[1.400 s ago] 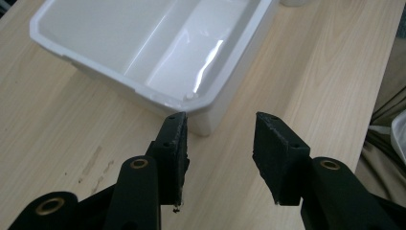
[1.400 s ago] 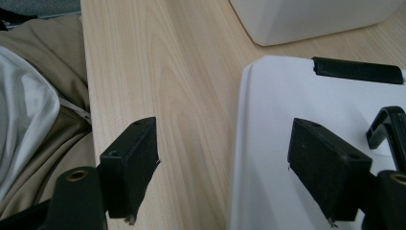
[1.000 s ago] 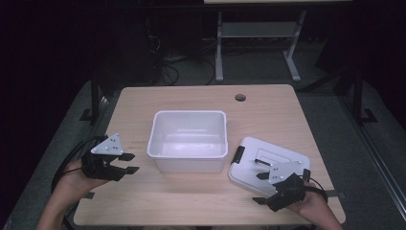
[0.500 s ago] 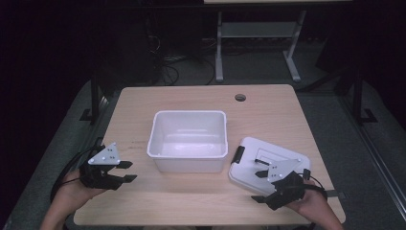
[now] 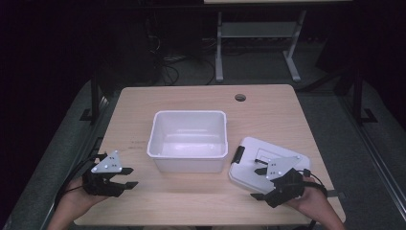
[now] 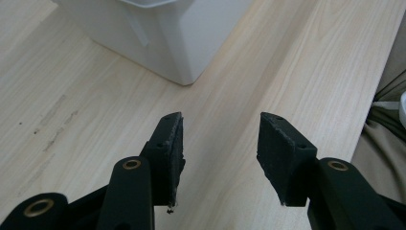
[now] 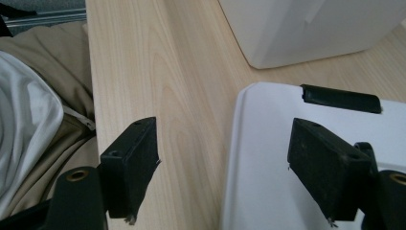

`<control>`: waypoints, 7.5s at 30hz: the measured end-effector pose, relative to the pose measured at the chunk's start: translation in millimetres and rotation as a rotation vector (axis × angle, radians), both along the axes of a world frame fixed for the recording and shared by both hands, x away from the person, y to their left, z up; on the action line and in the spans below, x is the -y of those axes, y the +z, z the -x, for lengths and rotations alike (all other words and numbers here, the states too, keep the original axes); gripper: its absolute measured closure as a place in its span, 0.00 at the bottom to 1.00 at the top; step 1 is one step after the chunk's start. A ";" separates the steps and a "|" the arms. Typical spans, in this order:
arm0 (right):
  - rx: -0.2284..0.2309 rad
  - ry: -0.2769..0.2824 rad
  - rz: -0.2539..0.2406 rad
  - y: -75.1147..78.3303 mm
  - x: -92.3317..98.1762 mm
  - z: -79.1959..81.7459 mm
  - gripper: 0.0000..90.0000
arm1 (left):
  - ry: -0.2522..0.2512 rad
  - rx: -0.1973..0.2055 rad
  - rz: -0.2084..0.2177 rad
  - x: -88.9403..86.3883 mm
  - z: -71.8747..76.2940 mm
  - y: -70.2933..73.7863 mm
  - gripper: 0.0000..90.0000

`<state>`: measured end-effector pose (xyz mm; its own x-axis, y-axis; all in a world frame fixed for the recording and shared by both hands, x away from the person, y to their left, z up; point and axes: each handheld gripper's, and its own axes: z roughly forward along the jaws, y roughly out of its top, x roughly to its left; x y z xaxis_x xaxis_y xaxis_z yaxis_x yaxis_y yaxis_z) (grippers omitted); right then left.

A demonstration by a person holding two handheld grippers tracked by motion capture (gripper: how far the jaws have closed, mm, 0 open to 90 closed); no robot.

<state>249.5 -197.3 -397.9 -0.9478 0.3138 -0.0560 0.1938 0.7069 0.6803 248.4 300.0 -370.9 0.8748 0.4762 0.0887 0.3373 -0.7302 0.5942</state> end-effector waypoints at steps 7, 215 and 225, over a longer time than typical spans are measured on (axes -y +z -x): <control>0.009 -0.006 0.013 7.7 0.9 -3.6 0.28 | -0.006 0.003 -0.001 4.7 1.9 -10.4 0.55; 0.038 0.005 0.082 128.0 30.6 -66.8 0.93 | 0.022 0.004 0.078 16.6 5.5 -50.2 0.33; 0.037 0.019 0.069 132.5 20.9 -71.3 0.93 | 0.018 0.003 0.075 17.6 4.7 -50.2 0.33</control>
